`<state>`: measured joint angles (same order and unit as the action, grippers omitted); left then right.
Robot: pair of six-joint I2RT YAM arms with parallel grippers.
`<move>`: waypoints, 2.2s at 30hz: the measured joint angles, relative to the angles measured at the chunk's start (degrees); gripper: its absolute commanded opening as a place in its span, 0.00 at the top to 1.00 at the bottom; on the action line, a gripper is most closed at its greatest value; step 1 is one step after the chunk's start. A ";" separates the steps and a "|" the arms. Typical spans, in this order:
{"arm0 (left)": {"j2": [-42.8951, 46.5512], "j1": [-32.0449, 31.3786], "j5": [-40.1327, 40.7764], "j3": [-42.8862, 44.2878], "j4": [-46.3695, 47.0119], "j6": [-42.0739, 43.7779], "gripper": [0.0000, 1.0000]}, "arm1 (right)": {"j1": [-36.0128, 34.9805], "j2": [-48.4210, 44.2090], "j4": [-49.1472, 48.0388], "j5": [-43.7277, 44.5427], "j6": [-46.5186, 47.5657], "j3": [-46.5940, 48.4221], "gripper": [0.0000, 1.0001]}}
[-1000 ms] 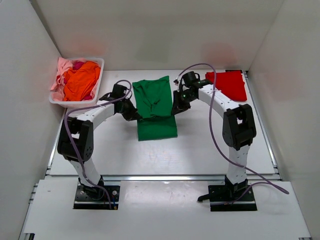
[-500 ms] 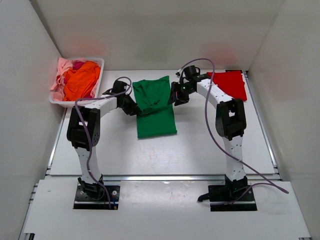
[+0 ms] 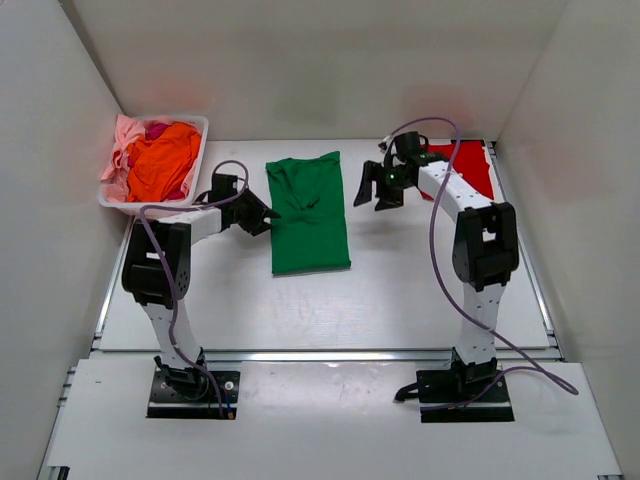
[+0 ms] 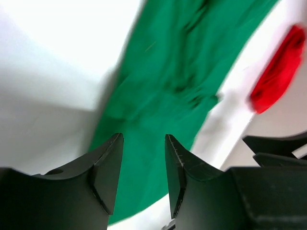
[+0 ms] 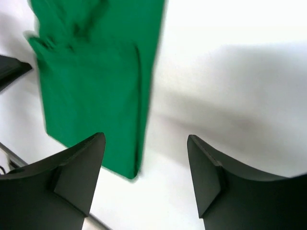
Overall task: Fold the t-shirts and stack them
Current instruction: Fold the folded rectangular tshirt in 1/3 of the way, then grab one side of the 2/3 rectangular tshirt with both arms, then fold the long partially folded tshirt into a neat square
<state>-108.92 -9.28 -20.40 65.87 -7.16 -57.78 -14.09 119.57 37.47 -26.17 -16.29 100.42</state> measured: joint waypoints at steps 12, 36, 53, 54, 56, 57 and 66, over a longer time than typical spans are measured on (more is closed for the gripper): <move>25.97 -10.10 9.64 -19.15 -8.35 3.17 0.42 | -13.00 -14.78 -4.33 8.55 -6.40 -26.29 0.22; 20.39 -14.97 18.36 -22.47 -8.81 0.42 0.42 | -14.36 -16.02 -14.97 12.79 -18.69 -35.71 0.55; 22.80 -15.28 17.31 -27.87 -3.50 0.98 1.00 | -15.93 -18.27 -19.47 8.48 -20.44 -42.64 1.00; 25.20 -15.80 16.28 -29.49 -4.92 1.14 1.00 | -16.11 -20.83 -18.82 8.11 -20.15 -44.92 1.00; 31.58 -16.98 14.32 -32.76 -8.09 1.18 1.00 | -16.81 -26.51 -16.98 7.19 -19.87 -48.94 1.00; 35.80 -17.81 13.22 -34.51 -10.19 0.98 1.00 | -17.51 -29.68 -16.17 6.73 -19.69 -50.93 0.99; 74.40 -19.87 5.90 -43.63 -28.68 -7.65 1.00 | -30.99 -54.93 -10.99 4.59 -25.99 -64.78 1.00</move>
<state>-34.52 -29.15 -14.50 22.24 -35.83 -65.43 -45.08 64.64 26.48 -21.58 -42.28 35.64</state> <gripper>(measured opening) 0.033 0.020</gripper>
